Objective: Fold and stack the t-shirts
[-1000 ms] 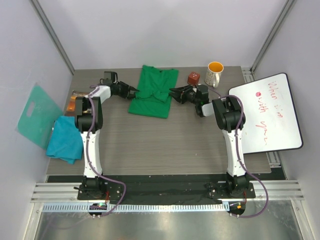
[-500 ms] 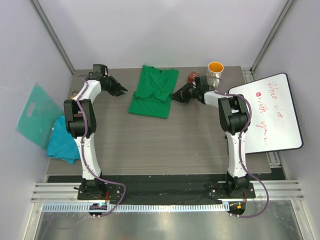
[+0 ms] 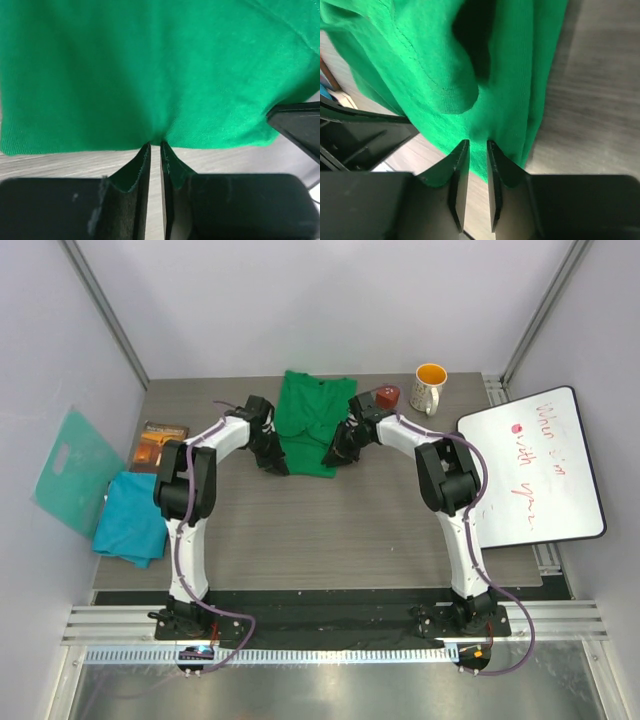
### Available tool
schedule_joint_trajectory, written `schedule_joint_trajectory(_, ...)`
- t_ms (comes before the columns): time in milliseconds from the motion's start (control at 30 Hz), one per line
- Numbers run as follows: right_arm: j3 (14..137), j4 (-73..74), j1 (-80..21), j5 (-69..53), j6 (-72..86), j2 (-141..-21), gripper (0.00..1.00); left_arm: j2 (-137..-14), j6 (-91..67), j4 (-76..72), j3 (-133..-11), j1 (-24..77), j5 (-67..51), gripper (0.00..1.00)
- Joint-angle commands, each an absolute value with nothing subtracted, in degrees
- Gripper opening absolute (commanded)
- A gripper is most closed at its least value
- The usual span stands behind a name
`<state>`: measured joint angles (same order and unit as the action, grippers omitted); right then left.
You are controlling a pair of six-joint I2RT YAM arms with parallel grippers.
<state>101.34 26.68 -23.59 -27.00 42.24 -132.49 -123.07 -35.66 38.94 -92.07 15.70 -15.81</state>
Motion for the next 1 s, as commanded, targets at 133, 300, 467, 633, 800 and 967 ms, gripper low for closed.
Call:
schedule_joint_trajectory(133,102.30,37.77,-25.13,-19.96,33.59,-133.77,0.22,-121.02,-32.96,38.41,-88.42,14.15,-10.73,0.06)
schedule_joint_trajectory(300,98.62,39.73,-25.93,-16.88,30.59,-131.23,0.21,-118.92,-31.82,39.38,-85.26,15.82,-8.88,0.03)
schedule_joint_trajectory(467,95.54,41.83,-26.72,-15.91,26.64,-129.73,0.18,-116.72,-31.73,40.87,-79.65,18.19,-8.79,0.01)
schedule_joint_trajectory(633,90.10,41.49,-27.95,-16.69,25.14,-127.71,0.17,-107.33,-31.11,41.75,-74.71,19.69,-10.81,0.14)
schedule_joint_trajectory(800,83.34,39.91,-29.00,-18.98,23.47,-124.20,0.16,-98.18,-30.85,43.33,-74.96,19.69,-10.64,0.39)
schedule_joint_trajectory(967,74.37,38.41,-28.92,-22.14,22.41,-118.84,0.15,-98.96,-30.50,45.09,-78.22,19.69,-12.21,0.39)
